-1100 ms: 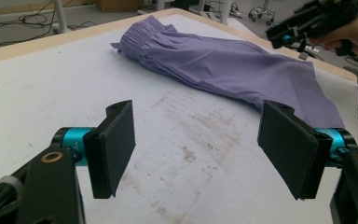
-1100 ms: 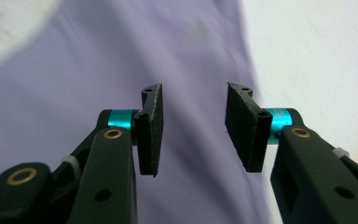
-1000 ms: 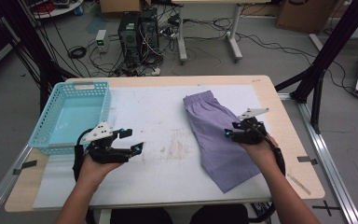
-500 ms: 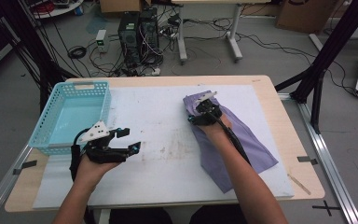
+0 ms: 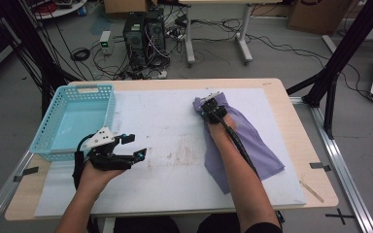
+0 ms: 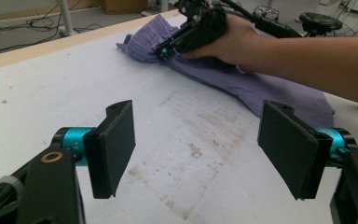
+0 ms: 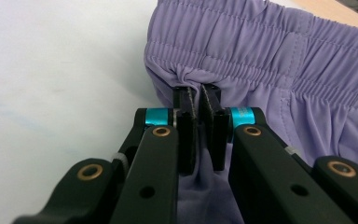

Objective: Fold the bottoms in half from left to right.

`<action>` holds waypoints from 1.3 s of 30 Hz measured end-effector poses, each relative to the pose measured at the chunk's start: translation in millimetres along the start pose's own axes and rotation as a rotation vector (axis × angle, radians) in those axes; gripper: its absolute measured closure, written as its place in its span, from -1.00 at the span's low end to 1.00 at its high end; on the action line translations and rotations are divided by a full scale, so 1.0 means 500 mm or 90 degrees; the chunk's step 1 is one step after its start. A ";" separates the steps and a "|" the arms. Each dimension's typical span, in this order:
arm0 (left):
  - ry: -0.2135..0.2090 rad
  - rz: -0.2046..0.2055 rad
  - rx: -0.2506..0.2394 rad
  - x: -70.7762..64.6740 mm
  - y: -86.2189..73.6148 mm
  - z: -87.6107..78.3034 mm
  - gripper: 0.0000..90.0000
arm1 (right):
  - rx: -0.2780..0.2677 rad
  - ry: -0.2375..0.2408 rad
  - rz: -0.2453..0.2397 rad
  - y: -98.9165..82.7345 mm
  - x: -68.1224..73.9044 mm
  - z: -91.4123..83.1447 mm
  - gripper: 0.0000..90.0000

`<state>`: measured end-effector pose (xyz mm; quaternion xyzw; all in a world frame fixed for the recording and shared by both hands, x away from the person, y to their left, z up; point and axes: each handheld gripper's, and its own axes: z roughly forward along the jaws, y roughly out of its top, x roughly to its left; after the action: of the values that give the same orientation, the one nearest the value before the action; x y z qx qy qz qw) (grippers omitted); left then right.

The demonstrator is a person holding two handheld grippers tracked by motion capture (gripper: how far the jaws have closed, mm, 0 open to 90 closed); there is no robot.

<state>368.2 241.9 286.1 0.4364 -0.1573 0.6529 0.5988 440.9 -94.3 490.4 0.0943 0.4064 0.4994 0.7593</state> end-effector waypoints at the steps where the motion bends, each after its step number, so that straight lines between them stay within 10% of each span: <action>1: 0.002 -0.001 0.000 0.000 -0.001 0.000 -0.39 | 0.001 -0.015 0.003 0.005 -0.006 0.001 0.92; 6: 0.004 -0.002 0.003 0.003 -0.002 -0.001 -0.39 | 0.012 -0.056 0.047 0.014 -0.052 0.016 0.90; 10: 0.006 -0.004 0.002 0.005 -0.004 -0.002 -0.39 | 0.005 -0.032 0.093 0.008 -0.071 0.010 0.41; 20: -0.004 0.002 0.001 -0.003 -0.001 0.001 -0.39 | -0.023 0.060 0.036 -0.014 -0.046 -0.142 -0.06; 31: -0.015 0.011 0.006 -0.017 0.003 0.015 -0.39 | -0.054 0.187 -0.021 -0.203 0.009 -0.299 -0.04; 39: -0.015 0.009 0.013 -0.018 0.001 0.024 -0.39 | 0.019 0.230 -0.055 -0.332 0.048 -0.335 -0.04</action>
<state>371.4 227.2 286.5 0.4490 -0.1604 0.6535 0.5878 439.2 -198.6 277.4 -0.0033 0.5475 0.4691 0.6930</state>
